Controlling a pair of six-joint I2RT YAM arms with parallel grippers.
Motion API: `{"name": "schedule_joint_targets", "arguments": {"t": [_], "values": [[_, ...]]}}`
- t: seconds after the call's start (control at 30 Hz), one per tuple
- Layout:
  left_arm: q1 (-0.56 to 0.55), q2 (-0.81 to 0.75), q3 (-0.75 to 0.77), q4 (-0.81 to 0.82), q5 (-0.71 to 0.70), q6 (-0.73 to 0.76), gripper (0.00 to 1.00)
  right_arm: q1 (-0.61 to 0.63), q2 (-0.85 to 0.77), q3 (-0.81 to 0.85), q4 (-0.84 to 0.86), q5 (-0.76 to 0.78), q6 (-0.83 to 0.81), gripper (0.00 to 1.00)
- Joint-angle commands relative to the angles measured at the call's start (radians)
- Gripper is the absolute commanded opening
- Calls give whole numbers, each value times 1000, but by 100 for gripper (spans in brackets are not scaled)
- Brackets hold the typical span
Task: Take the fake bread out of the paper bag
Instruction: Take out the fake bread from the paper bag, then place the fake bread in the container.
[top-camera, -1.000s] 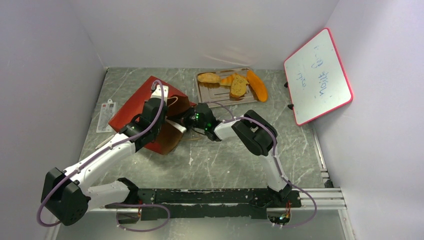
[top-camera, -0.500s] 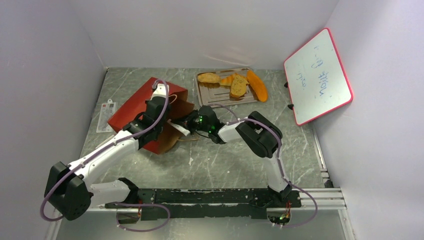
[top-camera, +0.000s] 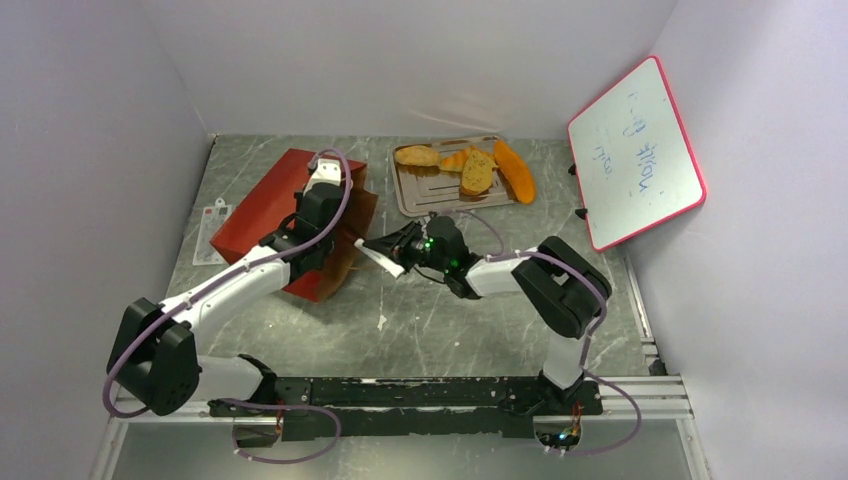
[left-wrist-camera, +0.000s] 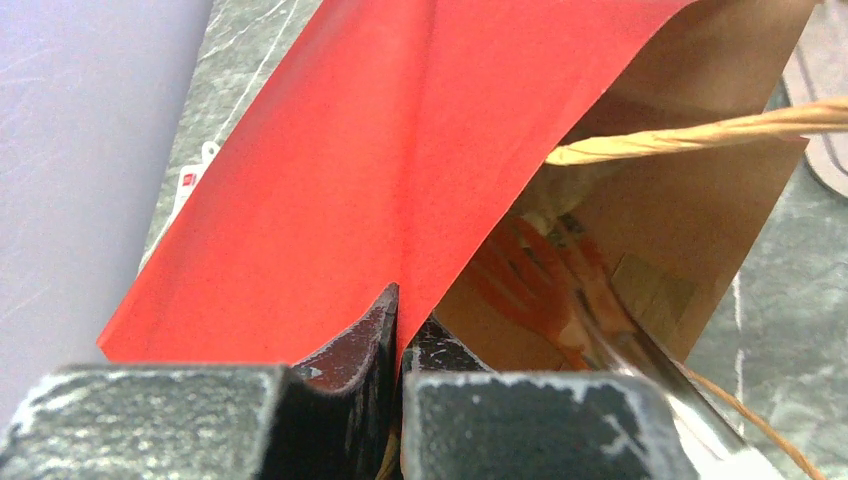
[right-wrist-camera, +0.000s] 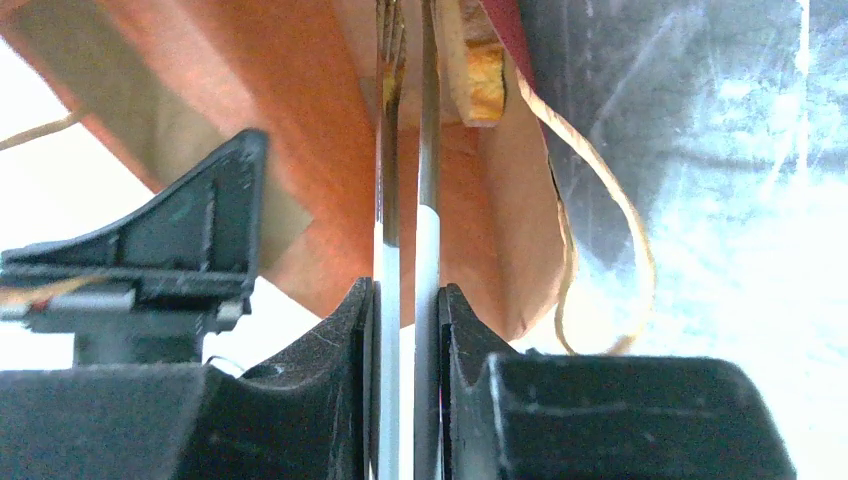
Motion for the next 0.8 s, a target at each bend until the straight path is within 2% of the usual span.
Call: {"name": "schedule_joint_targets", "arguments": {"t": [0.0,0.4,0.77], "values": [[43,33,23,63,-22,24,7,-27,-100,-40,46,-8,-35,0],[160,157,103,150,9,90,7,-119,-357,-224,-17,-37,-75,0],[222,257,153,212,56,134,7,-261,-528,-295,-109,-54,-99,0]]}}
